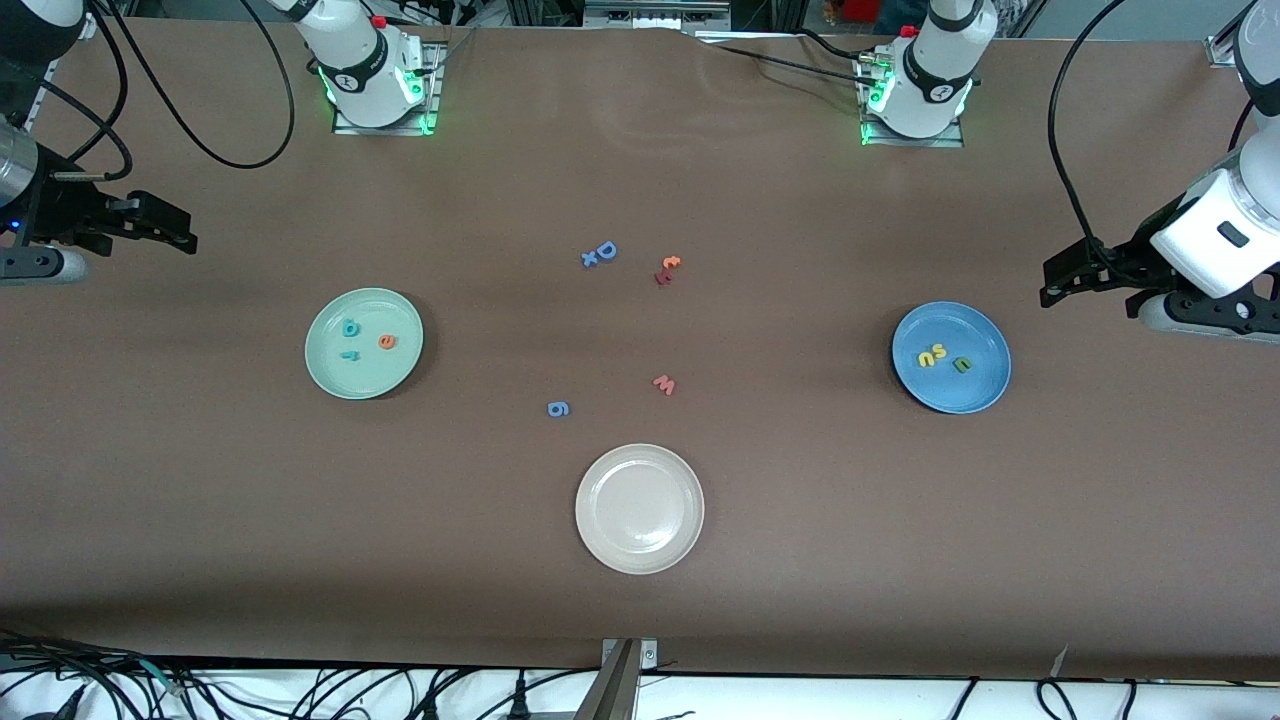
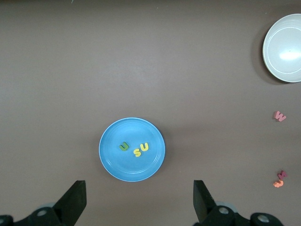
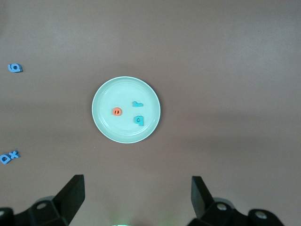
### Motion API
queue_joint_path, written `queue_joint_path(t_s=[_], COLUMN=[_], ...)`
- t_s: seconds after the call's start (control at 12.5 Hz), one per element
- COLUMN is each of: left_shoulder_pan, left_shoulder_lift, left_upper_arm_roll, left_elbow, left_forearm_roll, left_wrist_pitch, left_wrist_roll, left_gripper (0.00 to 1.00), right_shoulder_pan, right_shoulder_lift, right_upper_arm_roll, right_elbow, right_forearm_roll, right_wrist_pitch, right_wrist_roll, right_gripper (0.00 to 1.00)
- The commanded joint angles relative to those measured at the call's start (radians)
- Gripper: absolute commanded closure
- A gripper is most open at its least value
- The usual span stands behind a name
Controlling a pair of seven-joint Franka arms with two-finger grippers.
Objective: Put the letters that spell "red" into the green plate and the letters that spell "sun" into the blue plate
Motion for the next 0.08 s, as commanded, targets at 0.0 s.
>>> queue_joint_path(t_s=[0.0], left_shoulder_pan=[-0.004], left_shoulder_lift=[-0.011], left_upper_arm_roll=[-0.003], left_elbow=[0.001], left_forearm_roll=[0.025], left_wrist_pitch=[-0.009], left_wrist_roll=[0.003], left_gripper=[0.0], right_shoulder_pan=[-0.005], right_shoulder_lift=[-0.011], right_upper_arm_roll=[0.004], right_elbow=[0.004], right_forearm_roll=[0.006], right_wrist_pitch=[-0.013], right_wrist_roll=[-0.013], right_gripper=[0.0])
